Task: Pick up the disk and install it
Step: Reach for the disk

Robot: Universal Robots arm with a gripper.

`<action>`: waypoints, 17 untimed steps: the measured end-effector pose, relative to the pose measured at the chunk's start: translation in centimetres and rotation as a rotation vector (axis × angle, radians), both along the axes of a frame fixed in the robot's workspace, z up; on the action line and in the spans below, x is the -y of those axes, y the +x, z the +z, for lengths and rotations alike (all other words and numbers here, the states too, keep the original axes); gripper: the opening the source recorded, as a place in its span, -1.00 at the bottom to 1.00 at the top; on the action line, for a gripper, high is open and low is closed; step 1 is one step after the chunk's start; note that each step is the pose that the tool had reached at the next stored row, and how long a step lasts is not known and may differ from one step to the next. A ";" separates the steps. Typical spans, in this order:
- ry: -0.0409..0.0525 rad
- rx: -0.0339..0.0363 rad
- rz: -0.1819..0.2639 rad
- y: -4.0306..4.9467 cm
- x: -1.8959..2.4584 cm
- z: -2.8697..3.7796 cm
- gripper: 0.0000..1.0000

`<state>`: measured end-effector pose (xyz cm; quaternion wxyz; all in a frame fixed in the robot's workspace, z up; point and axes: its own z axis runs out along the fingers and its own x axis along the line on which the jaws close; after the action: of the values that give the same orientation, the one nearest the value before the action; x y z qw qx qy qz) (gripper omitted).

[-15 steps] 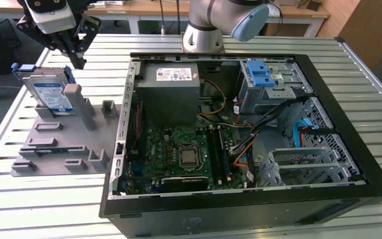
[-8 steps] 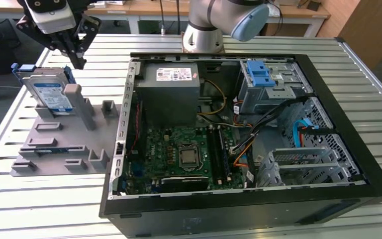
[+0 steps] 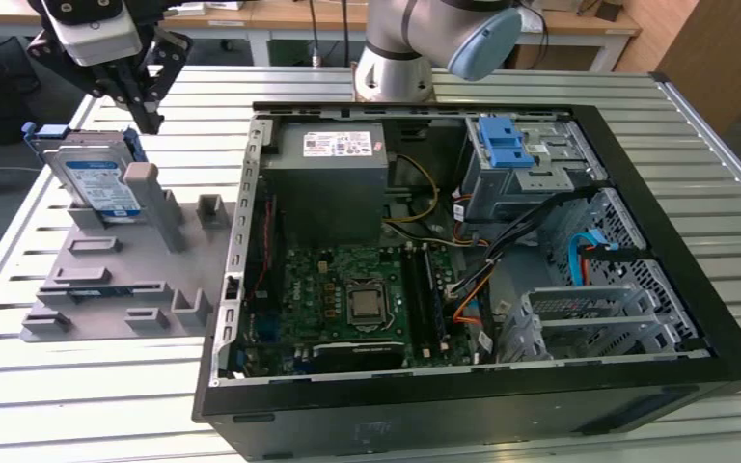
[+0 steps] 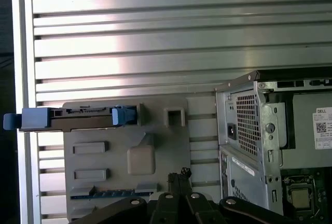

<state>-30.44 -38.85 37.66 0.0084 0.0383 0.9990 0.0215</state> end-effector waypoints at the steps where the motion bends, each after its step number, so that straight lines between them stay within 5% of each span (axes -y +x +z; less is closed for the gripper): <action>1: -0.0001 -0.0001 0.000 -0.13 0.00 0.00 -0.79; 17: -0.0001 -0.0001 0.000 -0.87 0.00 -0.04 -0.79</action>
<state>-31.30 -38.85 37.62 0.0083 0.0383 0.9990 0.0215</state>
